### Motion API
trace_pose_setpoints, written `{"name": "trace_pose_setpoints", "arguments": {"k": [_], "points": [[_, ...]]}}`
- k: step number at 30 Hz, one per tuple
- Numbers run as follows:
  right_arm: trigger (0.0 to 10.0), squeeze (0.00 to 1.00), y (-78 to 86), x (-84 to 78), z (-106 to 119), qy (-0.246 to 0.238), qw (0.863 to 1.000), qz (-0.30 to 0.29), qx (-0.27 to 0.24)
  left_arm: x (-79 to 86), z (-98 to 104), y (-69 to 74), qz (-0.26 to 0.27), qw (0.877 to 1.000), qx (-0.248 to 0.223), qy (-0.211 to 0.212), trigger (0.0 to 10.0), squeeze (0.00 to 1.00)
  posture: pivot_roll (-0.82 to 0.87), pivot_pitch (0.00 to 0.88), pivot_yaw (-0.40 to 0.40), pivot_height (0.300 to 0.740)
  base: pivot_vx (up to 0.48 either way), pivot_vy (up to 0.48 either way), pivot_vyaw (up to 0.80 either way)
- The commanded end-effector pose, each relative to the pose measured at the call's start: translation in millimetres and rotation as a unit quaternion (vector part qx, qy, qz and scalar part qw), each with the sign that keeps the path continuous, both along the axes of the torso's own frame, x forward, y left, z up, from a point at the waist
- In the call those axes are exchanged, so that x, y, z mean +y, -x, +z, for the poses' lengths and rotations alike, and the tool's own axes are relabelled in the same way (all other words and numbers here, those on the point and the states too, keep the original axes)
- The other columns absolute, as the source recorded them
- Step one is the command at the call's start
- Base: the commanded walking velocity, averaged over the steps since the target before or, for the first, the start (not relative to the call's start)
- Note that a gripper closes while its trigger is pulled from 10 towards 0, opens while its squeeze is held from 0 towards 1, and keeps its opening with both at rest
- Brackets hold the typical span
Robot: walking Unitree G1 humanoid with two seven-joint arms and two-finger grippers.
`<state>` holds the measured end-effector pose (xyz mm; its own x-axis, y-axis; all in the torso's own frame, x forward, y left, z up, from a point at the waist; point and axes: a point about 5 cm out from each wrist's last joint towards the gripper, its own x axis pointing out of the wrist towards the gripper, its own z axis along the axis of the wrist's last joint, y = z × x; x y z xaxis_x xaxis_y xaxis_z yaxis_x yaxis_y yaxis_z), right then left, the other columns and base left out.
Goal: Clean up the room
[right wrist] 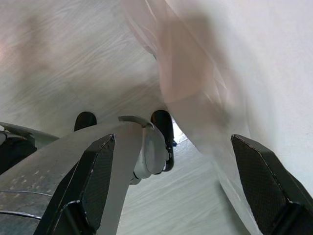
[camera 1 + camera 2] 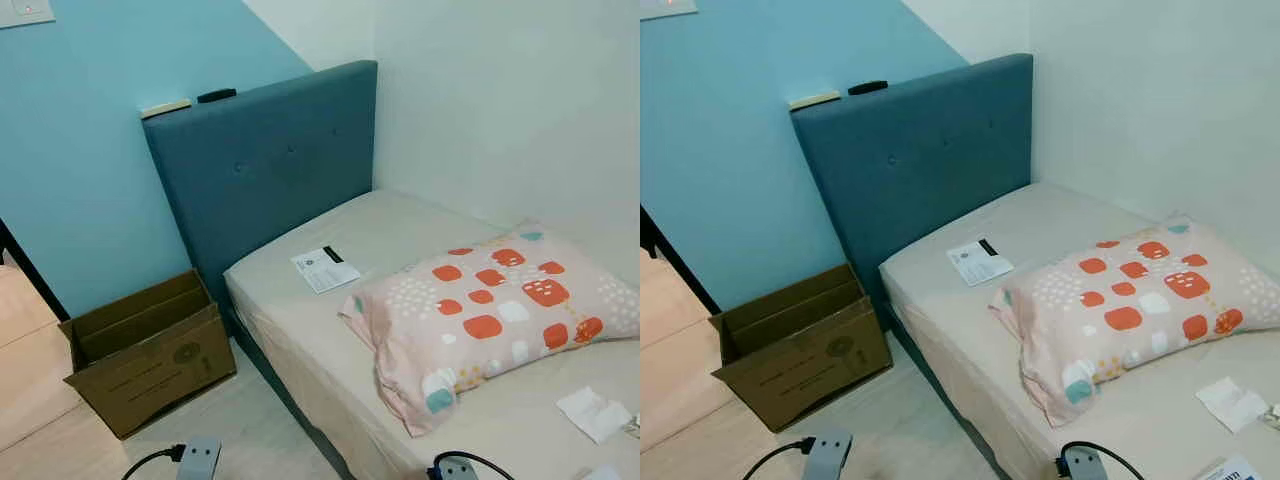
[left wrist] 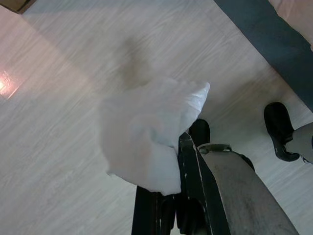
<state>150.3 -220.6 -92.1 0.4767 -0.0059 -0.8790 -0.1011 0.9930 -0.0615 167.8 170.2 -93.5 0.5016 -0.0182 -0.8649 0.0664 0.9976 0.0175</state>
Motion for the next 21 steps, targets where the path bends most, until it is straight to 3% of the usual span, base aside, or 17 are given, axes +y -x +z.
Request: {"name": "trace_pose_setpoints", "arguments": {"k": [1, 21], "points": [[10.0, 0.0, 1.3, 3.9, -1.3, -0.005, 1.0, 0.003, 0.003, 5.0, -0.3, 1.5, -0.008, 1.0, 0.005, -0.009, 10.0, 0.0, -0.18, 0.0, 0.017, 0.74, 0.0, 0.0, 0.0], [10.0, 0.0, -2.4, 7.7, -0.8, -0.007, 1.0, 0.007, 0.002, -3.2, -0.5, 0.5, -0.019, 1.0, 0.005, 0.0, 10.0, 0.0, -0.19, 0.0, 0.015, 0.74, 0.0, 0.0, 0.0]]}}
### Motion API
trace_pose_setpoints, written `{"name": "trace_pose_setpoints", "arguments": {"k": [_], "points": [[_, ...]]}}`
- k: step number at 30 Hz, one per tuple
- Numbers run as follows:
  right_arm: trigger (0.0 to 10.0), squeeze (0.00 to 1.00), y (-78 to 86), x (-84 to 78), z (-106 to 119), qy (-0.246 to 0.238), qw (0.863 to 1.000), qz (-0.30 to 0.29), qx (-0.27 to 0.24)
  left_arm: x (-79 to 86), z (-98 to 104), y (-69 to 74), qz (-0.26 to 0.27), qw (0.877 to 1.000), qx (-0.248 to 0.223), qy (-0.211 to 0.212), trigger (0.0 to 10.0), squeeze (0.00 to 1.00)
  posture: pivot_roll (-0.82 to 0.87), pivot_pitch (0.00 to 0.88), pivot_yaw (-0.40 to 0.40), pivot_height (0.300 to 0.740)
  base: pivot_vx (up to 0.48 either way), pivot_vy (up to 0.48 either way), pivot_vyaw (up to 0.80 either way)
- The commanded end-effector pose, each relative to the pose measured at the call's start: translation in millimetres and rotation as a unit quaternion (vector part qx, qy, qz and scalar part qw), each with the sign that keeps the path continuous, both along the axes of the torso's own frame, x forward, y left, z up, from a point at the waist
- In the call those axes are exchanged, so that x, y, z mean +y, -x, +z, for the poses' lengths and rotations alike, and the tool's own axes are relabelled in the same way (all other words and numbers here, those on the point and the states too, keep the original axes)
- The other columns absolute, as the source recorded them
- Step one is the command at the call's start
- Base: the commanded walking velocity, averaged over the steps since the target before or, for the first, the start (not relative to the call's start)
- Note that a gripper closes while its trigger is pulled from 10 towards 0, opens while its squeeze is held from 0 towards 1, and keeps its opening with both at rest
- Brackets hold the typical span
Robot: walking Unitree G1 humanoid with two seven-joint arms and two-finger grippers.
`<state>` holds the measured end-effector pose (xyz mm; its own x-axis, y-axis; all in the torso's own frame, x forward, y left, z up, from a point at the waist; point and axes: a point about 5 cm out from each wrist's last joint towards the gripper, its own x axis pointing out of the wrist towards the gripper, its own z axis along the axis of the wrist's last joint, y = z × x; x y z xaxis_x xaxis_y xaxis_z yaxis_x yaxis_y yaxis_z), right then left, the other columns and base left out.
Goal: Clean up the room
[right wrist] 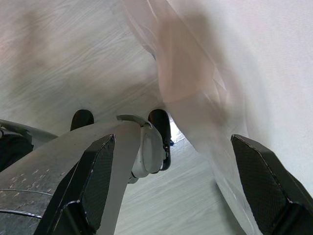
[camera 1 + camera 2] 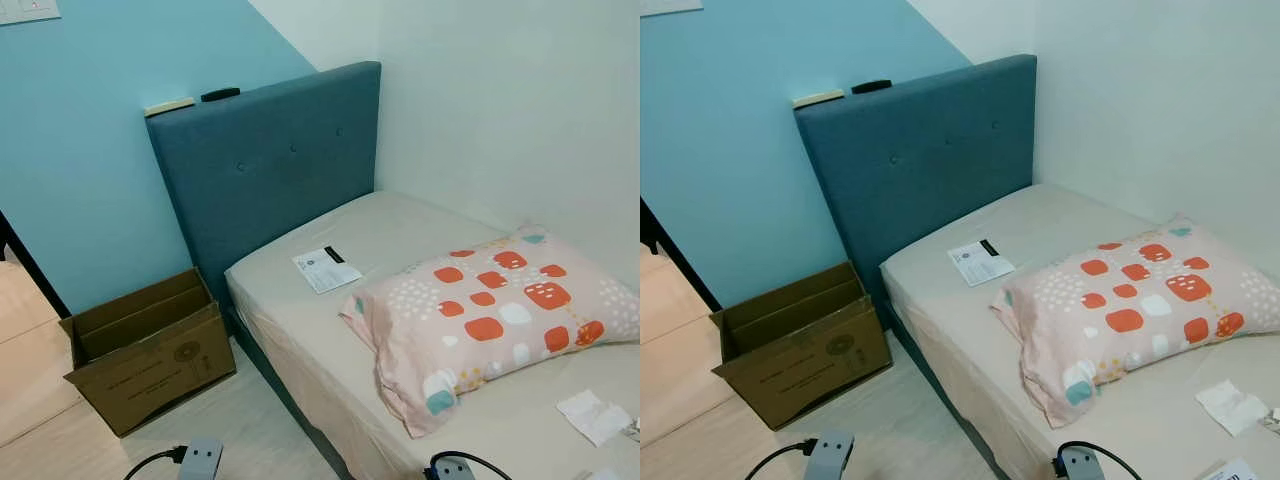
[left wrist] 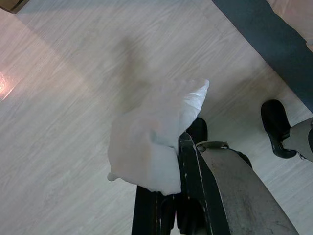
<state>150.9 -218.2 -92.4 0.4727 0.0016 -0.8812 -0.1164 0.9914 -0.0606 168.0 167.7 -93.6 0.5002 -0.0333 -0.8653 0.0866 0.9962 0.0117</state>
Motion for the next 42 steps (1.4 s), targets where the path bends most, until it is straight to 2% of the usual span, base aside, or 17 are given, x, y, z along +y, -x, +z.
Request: {"name": "trace_pose_setpoints", "arguments": {"k": [1, 42], "points": [[10.0, 0.0, -1.7, 5.3, -0.5, -0.008, 1.0, -0.002, 0.0, -0.5, -0.7, 1.3, -0.008, 1.0, 0.005, -0.004, 10.0, 0.0, -0.19, 0.0, 0.016, 0.74, 0.0, 0.0, 0.0], [10.0, 0.0, 0.5, 4.3, -1.2, -0.017, 1.0, -0.018, 0.002, 0.5, -1.4, 3.3, -0.004, 1.0, 0.008, -0.001, 10.0, 0.0, -0.18, 0.0, 0.02, 0.74, 0.0, 0.0, 0.0]]}}
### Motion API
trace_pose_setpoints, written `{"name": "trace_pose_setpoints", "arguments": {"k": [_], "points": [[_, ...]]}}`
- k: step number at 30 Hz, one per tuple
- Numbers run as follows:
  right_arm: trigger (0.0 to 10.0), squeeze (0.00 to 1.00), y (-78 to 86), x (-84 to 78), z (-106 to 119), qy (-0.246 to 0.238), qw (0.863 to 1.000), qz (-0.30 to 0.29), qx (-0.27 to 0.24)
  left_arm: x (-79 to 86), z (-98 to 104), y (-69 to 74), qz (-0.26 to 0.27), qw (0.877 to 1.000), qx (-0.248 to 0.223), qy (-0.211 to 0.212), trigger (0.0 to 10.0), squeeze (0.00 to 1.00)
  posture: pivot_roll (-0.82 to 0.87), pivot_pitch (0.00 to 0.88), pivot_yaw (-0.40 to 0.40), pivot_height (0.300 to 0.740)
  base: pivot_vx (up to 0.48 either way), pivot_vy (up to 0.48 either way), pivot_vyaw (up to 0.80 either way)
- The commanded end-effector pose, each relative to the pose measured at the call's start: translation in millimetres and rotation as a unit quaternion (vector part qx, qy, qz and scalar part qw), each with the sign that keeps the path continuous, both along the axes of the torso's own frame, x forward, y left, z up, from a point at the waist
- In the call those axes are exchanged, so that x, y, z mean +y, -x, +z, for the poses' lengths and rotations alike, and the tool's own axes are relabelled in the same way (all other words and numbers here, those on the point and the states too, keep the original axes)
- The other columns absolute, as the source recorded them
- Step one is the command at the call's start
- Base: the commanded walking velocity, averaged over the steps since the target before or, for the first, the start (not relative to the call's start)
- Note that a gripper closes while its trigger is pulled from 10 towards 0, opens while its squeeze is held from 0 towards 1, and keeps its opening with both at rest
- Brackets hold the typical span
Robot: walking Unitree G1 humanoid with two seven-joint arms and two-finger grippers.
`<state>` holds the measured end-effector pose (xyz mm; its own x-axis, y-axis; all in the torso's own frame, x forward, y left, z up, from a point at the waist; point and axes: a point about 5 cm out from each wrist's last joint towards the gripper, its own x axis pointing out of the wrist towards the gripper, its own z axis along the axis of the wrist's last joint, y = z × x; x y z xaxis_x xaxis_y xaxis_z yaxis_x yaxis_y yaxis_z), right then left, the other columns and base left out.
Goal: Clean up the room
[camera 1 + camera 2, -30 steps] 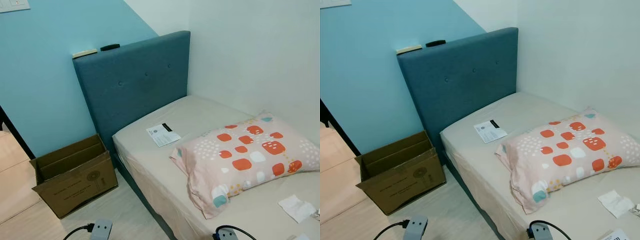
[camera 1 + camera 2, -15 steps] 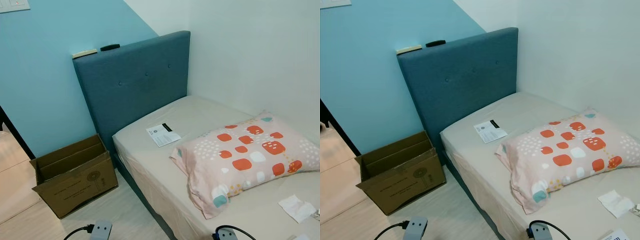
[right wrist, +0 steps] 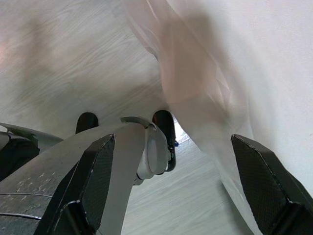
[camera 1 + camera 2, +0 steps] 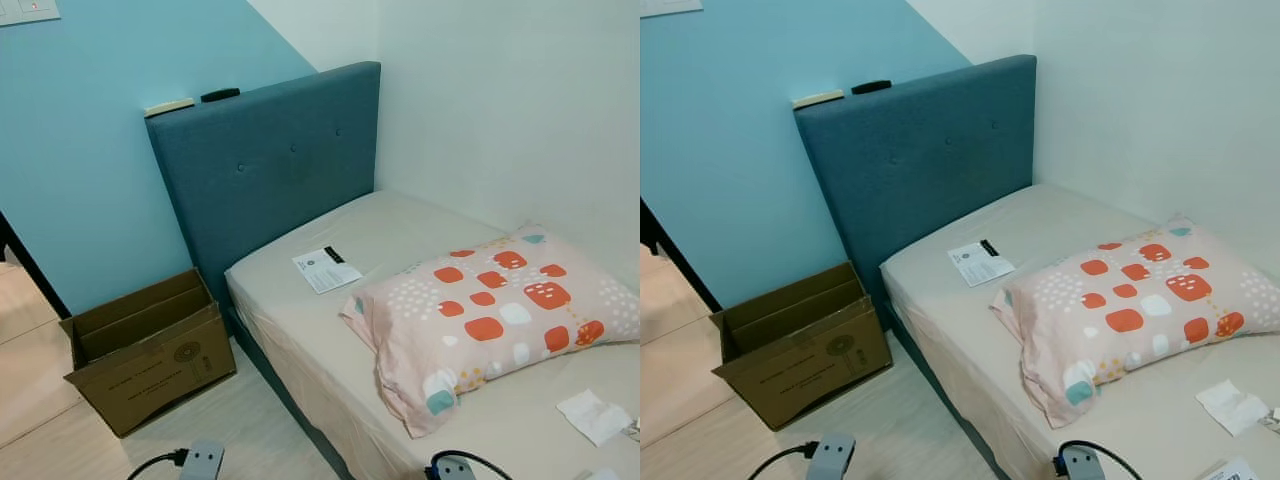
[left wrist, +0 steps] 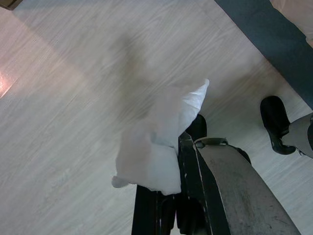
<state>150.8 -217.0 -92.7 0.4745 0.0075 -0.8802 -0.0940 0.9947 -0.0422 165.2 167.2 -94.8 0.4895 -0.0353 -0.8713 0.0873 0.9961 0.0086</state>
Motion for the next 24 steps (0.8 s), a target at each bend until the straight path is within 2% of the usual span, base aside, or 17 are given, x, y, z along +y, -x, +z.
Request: {"name": "trace_pose_setpoints", "arguments": {"k": [1, 24], "points": [[10.0, 0.0, 0.4, 3.0, -0.9, -0.008, 1.0, -0.007, 0.003, 0.9, -0.1, 0.2, -0.003, 1.0, 0.002, -0.002, 10.0, 0.0, -0.18, 0.0, 0.02, 0.74, 0.0, 0.0, 0.0], [10.0, 0.0, -1.1, 3.8, -0.5, -0.009, 1.0, -0.004, 0.005, -0.2, -0.3, 0.4, 0.002, 1.0, 0.004, 0.0, 10.0, 0.0, -0.17, 0.0, 0.007, 0.74, 0.0, 0.0, 0.0]]}}
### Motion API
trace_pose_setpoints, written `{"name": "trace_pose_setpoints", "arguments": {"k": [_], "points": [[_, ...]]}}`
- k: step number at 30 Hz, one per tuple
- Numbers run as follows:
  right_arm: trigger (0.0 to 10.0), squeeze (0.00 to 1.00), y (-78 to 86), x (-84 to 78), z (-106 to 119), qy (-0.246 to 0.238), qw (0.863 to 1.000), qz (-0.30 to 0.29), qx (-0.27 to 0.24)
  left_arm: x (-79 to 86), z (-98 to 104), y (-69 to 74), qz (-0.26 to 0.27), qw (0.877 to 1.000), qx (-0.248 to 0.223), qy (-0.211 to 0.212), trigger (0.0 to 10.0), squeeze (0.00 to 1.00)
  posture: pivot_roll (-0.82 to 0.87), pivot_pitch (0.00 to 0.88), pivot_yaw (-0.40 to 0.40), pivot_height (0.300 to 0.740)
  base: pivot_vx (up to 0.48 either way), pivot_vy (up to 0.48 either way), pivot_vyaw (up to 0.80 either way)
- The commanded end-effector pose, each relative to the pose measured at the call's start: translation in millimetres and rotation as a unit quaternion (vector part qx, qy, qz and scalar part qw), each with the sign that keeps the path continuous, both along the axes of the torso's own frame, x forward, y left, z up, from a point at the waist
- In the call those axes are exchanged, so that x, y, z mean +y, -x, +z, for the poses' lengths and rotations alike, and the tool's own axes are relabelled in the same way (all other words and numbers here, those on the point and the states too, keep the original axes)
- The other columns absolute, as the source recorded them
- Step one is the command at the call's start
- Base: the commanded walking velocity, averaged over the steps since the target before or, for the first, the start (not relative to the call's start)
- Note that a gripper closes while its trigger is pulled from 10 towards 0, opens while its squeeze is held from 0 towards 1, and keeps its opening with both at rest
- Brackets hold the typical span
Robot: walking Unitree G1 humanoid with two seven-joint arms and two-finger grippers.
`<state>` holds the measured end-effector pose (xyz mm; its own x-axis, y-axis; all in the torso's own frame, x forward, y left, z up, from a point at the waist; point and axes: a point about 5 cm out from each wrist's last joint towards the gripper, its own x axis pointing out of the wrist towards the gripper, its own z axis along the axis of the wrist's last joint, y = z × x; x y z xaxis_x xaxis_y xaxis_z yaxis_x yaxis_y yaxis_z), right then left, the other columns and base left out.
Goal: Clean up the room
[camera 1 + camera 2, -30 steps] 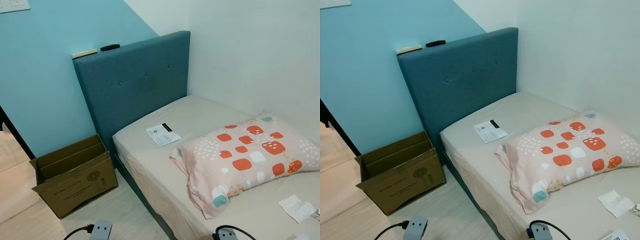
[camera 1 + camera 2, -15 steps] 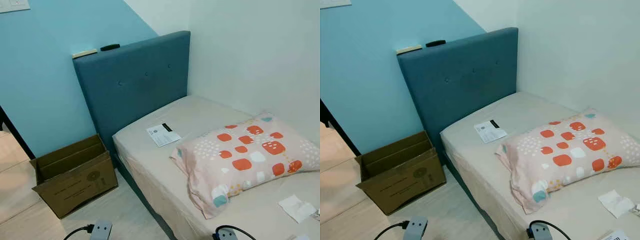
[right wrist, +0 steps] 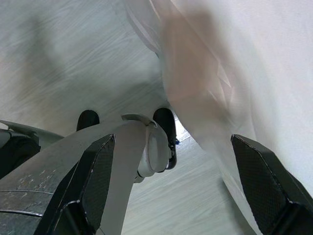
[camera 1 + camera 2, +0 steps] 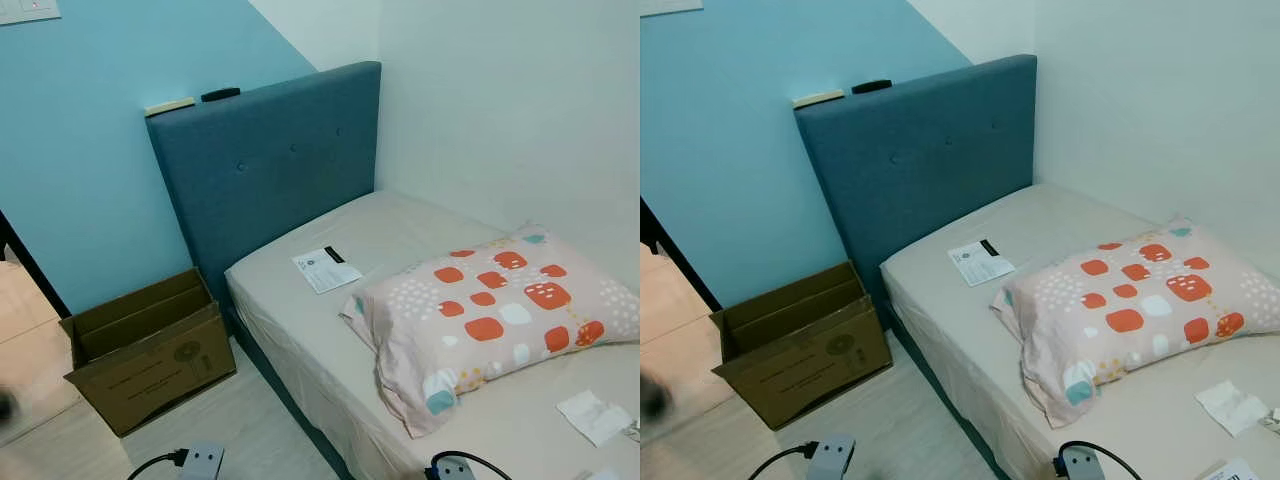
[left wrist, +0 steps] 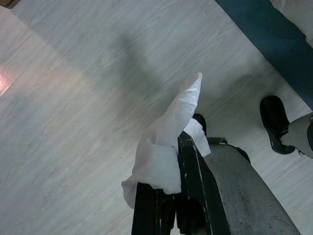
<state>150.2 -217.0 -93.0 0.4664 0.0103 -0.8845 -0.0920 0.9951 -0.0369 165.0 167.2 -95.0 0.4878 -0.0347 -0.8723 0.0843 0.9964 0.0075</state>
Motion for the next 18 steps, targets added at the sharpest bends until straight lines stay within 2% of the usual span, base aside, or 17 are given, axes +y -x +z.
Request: {"name": "trace_pose_setpoints", "arguments": {"k": [1, 12, 18], "points": [[10.0, 0.0, -2.0, 3.6, -0.1, -0.007, 1.0, -0.003, 0.0, -0.3, -0.2, 0.1, 0.001, 1.0, 0.003, 0.0, 10.0, 0.0, -0.17, 0.0, 0.006, 0.74, 0.0, 0.0, 0.0], [10.0, 0.0, -2.9, 1.9, 0.6, -0.004, 1.0, -0.003, 0.001, -1.8, -0.9, 1.5, 0.006, 1.0, 0.006, 0.003, 10.0, 0.0, -0.17, 0.0, -0.001, 0.74, 0.0, 0.0, 0.0], [10.0, 0.0, -2.3, 7.1, -0.7, -0.008, 1.0, 0.008, 0.005, 1.1, -1.0, 2.2, 0.013, 1.0, 0.005, 0.002, 10.0, 0.0, -0.16, 0.0, -0.005, 0.74, 0.0, 0.0, 0.0]]}}
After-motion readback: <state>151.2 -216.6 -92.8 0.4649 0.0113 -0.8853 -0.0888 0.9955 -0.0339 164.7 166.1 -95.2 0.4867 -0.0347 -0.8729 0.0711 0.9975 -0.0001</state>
